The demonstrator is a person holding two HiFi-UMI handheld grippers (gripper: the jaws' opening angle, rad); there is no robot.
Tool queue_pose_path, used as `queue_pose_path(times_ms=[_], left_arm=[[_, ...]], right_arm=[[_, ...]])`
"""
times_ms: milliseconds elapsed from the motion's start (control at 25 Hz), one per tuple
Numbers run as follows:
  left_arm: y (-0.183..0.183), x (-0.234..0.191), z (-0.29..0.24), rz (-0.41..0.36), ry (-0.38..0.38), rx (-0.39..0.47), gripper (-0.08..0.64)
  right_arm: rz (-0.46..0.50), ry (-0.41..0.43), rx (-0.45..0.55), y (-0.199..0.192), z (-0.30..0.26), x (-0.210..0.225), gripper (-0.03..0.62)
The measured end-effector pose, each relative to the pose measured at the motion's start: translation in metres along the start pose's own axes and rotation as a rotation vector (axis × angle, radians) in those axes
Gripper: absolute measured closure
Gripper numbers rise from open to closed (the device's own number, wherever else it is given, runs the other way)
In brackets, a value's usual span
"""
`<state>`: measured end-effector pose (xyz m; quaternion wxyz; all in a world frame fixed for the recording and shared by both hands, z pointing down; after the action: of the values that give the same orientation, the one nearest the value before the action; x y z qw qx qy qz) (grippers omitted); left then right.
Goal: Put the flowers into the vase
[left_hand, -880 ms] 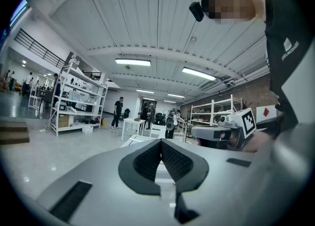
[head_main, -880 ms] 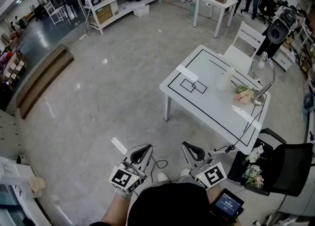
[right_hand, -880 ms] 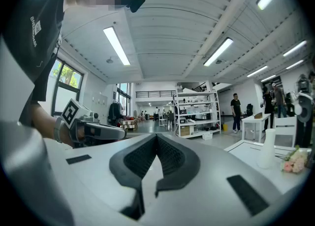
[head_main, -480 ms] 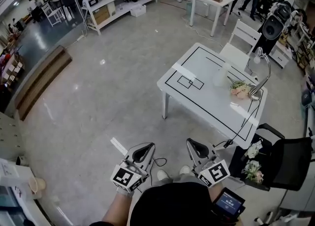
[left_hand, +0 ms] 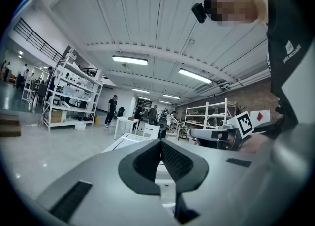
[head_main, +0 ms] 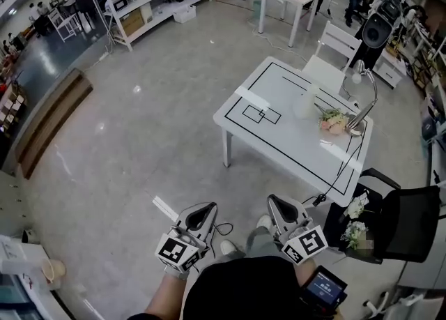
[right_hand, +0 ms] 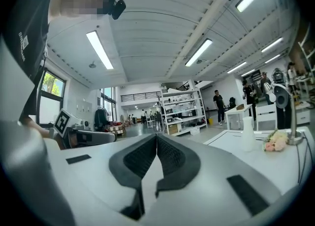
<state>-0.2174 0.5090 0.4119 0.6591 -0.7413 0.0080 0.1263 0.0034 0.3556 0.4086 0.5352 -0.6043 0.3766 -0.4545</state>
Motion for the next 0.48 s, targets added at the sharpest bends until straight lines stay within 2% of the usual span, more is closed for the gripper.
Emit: queue_pose_path(times_ms=[160,480], left_arm=[[0.001,-0.004,-0.026,0.001,-0.006,-0.034,0.555],[0.009,-0.024,-0.106,-0.012,-0.049,-0.042,0.555]], right_arm=[[-0.021,-0.030,0.007,-0.001,-0.007,0.026,0.581],[-0.045,-0.058,0.009,0.007,-0.037,0.102,0.581]])
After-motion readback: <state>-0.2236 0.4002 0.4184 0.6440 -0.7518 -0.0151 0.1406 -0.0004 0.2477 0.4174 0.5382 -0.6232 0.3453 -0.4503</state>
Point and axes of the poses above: the fingertips, and each gripper's own axes: z backward along the fingers, x to its right, y out of its top, the point moved 9 cm from there along z, backward along the fingers
